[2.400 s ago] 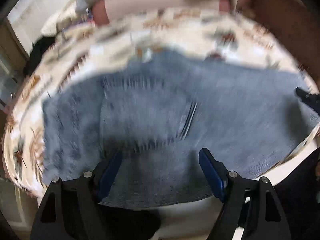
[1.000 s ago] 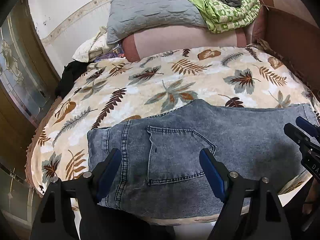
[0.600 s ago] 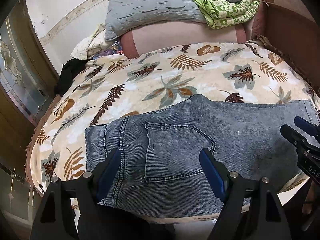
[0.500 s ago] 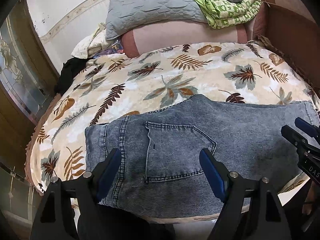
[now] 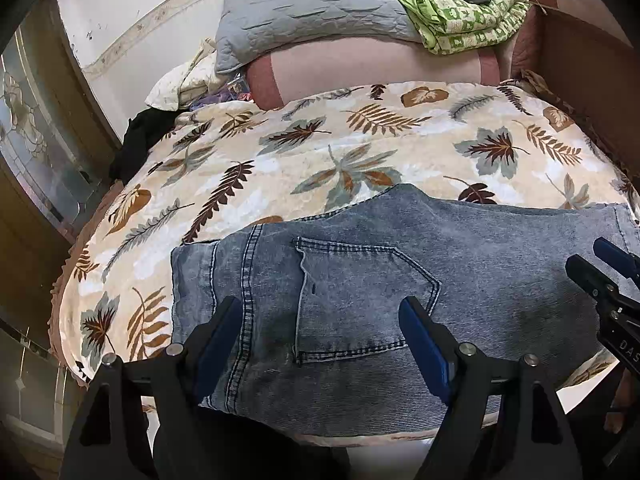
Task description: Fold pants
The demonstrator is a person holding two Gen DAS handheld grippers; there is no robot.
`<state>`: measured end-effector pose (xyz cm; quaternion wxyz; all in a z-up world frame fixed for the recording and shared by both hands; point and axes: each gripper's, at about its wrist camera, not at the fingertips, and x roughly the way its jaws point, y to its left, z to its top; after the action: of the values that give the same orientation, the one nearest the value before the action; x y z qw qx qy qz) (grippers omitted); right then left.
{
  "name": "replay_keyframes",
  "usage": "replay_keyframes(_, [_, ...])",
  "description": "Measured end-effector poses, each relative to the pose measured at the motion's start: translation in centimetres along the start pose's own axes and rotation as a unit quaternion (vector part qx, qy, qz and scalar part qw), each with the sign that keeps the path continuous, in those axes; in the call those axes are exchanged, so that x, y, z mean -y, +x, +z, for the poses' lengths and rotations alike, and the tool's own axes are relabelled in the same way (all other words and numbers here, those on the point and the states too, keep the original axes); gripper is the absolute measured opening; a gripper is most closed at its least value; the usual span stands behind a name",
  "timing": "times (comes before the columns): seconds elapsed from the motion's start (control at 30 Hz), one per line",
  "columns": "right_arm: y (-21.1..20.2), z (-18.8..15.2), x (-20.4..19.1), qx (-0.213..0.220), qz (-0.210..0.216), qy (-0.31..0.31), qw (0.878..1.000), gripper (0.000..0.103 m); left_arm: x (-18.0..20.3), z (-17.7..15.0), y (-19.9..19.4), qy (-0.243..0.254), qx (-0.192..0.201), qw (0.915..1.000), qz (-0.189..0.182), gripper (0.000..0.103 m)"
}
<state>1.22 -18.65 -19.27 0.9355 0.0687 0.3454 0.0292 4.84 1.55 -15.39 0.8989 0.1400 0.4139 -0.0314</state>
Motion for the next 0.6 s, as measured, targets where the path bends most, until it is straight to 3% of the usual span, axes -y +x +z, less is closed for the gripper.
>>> replay_keyframes(0.6, [0.01,0.04,0.10,0.002,0.000,0.005,1.000,0.067,0.43,-0.31,0.35,0.005,-0.006,1.0000,0.001,0.081])
